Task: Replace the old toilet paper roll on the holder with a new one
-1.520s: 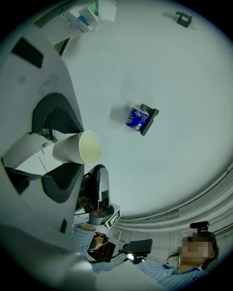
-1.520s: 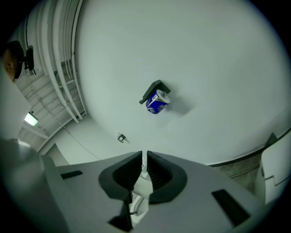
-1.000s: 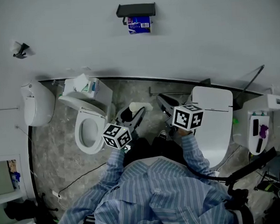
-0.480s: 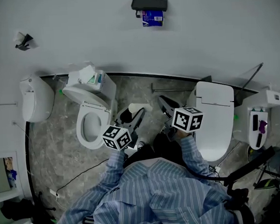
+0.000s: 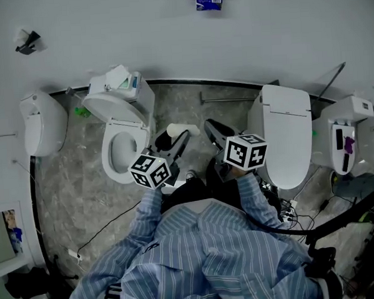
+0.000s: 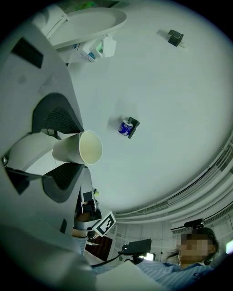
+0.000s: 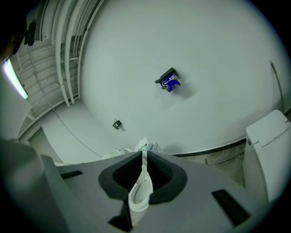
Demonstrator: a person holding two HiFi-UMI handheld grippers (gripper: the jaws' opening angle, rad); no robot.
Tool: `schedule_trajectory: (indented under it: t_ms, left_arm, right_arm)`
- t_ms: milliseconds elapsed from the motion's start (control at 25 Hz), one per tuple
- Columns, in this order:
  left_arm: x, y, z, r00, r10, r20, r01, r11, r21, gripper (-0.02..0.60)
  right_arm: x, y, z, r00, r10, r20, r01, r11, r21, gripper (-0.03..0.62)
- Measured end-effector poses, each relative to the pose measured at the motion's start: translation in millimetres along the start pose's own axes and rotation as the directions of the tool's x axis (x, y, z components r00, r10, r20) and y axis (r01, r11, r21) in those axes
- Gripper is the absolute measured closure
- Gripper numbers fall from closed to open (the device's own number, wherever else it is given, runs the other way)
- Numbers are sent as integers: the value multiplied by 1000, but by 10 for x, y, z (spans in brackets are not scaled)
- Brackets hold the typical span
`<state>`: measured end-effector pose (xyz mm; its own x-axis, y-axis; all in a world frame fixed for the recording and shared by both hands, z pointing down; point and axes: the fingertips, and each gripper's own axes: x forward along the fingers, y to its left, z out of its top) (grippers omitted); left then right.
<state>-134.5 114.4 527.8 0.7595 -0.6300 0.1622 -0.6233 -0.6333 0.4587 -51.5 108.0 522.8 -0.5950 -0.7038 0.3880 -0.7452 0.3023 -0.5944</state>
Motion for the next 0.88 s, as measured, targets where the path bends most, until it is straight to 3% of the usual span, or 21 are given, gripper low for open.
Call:
schedule_trajectory:
  t_ms: [280, 880]
  left_arm:
    - [-254, -21, -112, 1000, -23, 3, 23, 1000, 13, 383]
    - [-338, -41, 33, 998, -40, 47, 39, 999, 31, 383]
  right_arm:
    - [-101, 102, -262, 1000, -27, 1, 27, 1000, -3, 557]
    - [-67, 167, -184, 999, -39, 10, 39, 998, -51, 557]
